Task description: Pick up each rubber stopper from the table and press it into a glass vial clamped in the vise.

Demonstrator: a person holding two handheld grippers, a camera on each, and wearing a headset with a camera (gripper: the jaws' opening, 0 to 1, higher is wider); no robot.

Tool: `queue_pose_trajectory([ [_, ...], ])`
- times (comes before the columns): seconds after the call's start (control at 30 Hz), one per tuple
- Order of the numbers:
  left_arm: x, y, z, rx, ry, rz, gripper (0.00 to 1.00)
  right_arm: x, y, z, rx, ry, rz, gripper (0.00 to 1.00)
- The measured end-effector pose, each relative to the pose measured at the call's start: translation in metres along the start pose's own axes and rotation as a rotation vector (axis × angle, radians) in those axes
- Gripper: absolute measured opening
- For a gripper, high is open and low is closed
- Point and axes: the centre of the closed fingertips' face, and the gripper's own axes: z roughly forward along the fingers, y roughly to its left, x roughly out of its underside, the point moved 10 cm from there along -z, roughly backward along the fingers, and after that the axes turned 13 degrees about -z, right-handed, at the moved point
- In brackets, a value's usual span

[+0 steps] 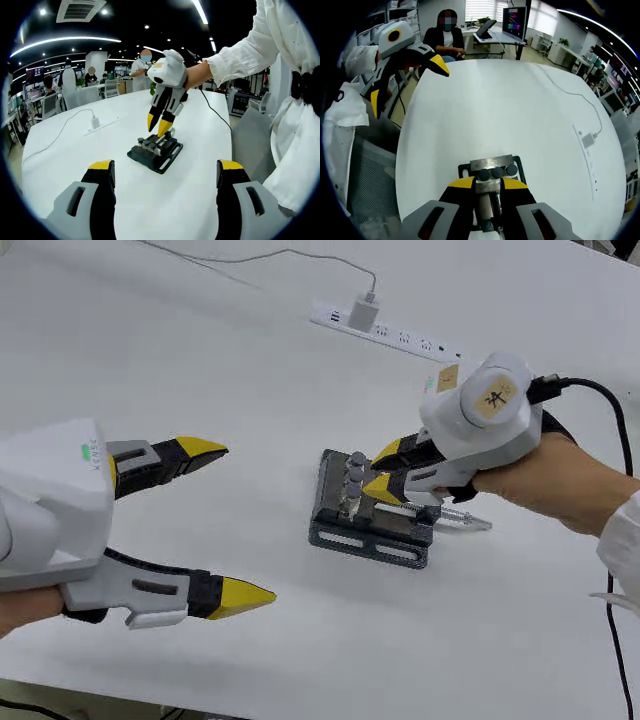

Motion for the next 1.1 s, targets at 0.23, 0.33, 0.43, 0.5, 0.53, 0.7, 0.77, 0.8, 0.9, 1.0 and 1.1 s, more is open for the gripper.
queue_pose_trajectory([
  [0.23,-0.005,0.000,0.001,0.008,0.010,0.026,0.87,0.012,0.009,-0.016,0.049,-0.060,0.047,0.27],
  [0.33,-0.007,0.001,0.001,0.011,0.017,0.031,0.88,0.017,0.014,-0.024,0.060,-0.091,0.064,0.33],
  [0.43,-0.009,0.003,0.002,0.015,0.025,0.042,0.90,0.022,0.018,-0.032,0.071,-0.122,0.085,0.37],
  [0.5,-0.010,0.004,0.002,0.019,0.033,0.051,0.91,0.026,0.022,-0.036,0.079,-0.141,0.097,0.40],
  [0.53,-0.010,0.004,0.003,0.020,0.038,0.053,0.92,0.028,0.024,-0.037,0.083,-0.147,0.103,0.42],
  [0.7,-0.012,0.006,0.006,0.031,0.058,0.073,0.96,0.040,0.037,-0.043,0.103,-0.182,0.140,0.47],
  [0.77,-0.012,0.007,0.007,0.032,0.070,0.077,0.97,0.042,0.044,-0.047,0.118,-0.200,0.147,0.51],
  [0.8,-0.013,0.007,0.008,0.032,0.073,0.082,0.98,0.044,0.046,-0.048,0.121,-0.210,0.152,0.53],
  [0.9,-0.013,0.008,0.009,0.035,0.083,0.081,0.99,0.049,0.053,-0.051,0.129,-0.231,0.162,0.57],
  [1.0,-0.012,0.010,0.011,0.040,0.104,0.090,0.99,0.056,0.057,-0.054,0.148,-0.257,0.173,0.59],
  [1.1,-0.012,0.010,0.014,0.042,0.113,0.094,0.99,0.063,0.062,-0.055,0.159,-0.280,0.187,0.63],
])
